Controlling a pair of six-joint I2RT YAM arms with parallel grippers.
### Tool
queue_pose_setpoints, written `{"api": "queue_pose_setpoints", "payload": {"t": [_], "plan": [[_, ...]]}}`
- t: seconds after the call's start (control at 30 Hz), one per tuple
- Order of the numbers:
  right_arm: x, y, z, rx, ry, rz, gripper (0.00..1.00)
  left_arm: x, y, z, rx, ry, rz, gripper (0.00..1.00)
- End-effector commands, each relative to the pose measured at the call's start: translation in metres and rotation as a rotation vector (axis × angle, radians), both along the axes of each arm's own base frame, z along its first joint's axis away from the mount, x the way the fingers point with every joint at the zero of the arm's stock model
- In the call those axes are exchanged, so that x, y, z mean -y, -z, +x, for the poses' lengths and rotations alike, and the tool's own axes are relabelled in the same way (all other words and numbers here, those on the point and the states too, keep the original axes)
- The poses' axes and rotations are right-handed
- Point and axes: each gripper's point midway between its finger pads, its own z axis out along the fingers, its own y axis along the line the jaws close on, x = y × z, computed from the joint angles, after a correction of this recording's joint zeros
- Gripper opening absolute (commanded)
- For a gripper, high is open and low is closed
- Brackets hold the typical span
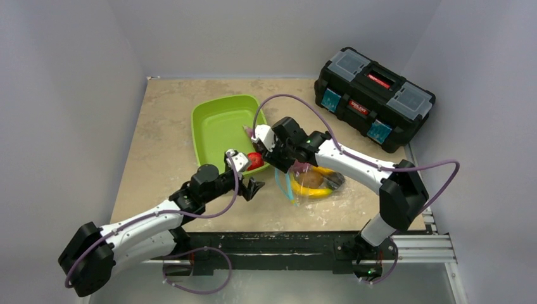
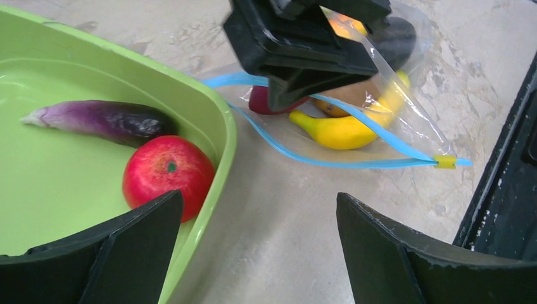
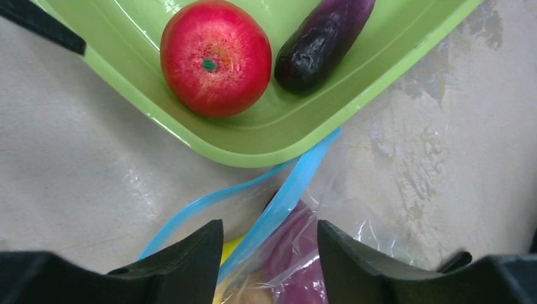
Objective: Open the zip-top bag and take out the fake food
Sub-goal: Adjust the zipper food storage bag at the center of the board.
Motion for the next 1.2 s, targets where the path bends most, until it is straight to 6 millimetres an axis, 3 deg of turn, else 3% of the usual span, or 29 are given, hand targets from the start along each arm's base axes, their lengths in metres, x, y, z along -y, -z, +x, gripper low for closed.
{"api": "queue_pose_setpoints", "payload": {"t": [0.0, 0.27, 0.37, 0.7, 0.83, 0.97, 1.07, 1.17], "plan": [[-0.003, -0.016, 0.01, 0.062, 0.028, 0.033, 0.49, 0.031, -0.031, 0.0, 0.097, 0.132, -0.029, 0.89], [0.008, -0.014, 0.008, 0.038, 0.034, 0.048, 0.11, 0.064, -0.036, 0.01, 0.191, 0.225, 0.052, 0.89], [0.013, -0.017, 0.006, 0.016, 0.039, 0.076, 0.0, 0.073, -0.036, 0.014, 0.208, 0.231, 0.03, 0.89], [0.008, -0.047, -0.032, -0.118, -0.142, 0.285, 0.0, 0.097, -0.031, 0.008, 0.229, 0.312, -0.012, 0.9], [0.003, -0.048, -0.048, -0.172, -0.21, 0.321, 0.0, 0.102, -0.026, -0.001, 0.254, 0.367, 0.024, 0.91], [0.001, -0.045, -0.061, -0.226, -0.248, 0.347, 0.0, 0.106, -0.036, -0.006, 0.299, 0.38, 0.034, 0.91], [0.002, -0.045, -0.063, -0.232, -0.253, 0.353, 0.0, 0.112, -0.041, -0.014, 0.308, 0.413, 0.046, 0.91], [0.009, -0.047, -0.052, -0.196, -0.207, 0.342, 0.0, 0.11, -0.03, -0.015, 0.284, 0.391, 0.056, 0.91]]}}
